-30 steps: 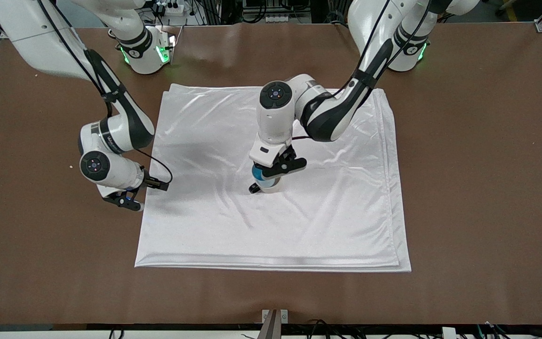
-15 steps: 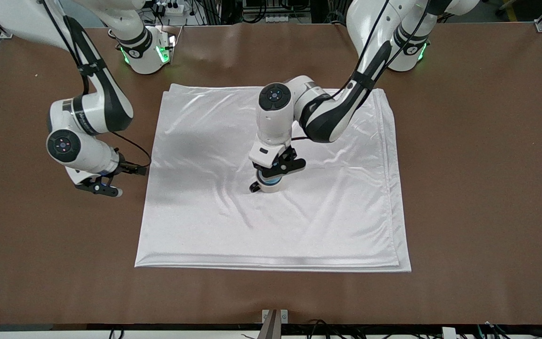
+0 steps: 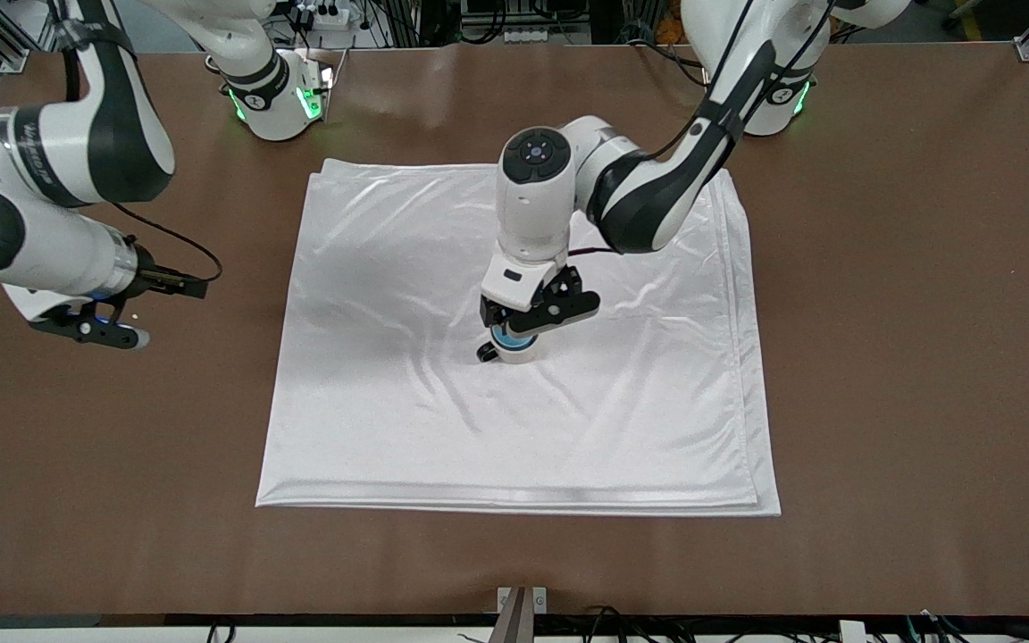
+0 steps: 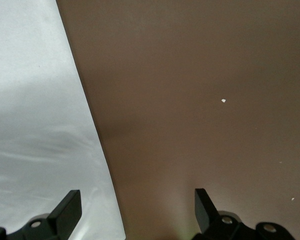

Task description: Place blue cup into white mug on cloth

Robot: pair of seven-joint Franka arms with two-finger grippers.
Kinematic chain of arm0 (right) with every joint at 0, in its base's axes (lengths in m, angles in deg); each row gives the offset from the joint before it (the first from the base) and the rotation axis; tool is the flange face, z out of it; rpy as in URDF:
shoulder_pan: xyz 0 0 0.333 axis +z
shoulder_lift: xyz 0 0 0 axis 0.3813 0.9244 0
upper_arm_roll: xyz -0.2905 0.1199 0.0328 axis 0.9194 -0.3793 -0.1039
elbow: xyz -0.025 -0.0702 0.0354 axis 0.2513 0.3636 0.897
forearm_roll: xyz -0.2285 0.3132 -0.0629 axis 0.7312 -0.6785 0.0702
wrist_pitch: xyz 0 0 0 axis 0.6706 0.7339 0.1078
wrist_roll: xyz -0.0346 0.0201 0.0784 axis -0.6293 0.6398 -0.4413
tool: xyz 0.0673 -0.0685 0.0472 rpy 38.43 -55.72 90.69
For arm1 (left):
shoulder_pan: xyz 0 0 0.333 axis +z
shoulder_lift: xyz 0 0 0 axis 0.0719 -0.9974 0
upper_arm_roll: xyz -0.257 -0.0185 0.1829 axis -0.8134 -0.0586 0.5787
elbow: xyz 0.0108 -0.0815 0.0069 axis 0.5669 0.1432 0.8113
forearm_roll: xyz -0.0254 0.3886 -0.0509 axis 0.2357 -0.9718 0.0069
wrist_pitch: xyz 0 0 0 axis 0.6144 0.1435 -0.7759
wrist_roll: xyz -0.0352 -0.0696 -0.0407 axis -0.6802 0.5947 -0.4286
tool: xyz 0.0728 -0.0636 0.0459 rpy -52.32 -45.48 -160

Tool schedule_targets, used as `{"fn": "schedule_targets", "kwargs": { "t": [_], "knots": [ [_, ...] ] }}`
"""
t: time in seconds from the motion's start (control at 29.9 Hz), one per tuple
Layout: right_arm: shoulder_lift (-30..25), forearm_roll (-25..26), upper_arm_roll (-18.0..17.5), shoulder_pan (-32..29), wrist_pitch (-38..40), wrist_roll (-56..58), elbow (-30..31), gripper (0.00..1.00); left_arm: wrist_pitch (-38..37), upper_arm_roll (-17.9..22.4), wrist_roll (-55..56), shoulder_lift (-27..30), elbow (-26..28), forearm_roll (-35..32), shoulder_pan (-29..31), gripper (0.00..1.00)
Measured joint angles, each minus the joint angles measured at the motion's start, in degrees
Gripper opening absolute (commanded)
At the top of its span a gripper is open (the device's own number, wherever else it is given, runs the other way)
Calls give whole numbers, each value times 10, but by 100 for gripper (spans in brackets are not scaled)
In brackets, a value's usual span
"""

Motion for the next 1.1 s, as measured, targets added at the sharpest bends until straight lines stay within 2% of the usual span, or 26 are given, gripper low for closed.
{"fn": "schedule_targets", "kwargs": {
  "t": [0.23,0.53,0.8,1.1],
  "knots": [
    [0,0,3,-4,78,57,-76,100,-90,1,-80,88,-6,-1,41,100],
    [0,-12,8,-28,84,144,-144,100,-202,1,-242,186,-6,-1,107,100],
    [-1,-106,9,-85,85,174,-192,100,-263,2,-367,234,-4,1,175,100],
    [-18,-114,2,-83,86,139,-201,100,-291,3,-477,261,1,14,271,100]
  ]
}}
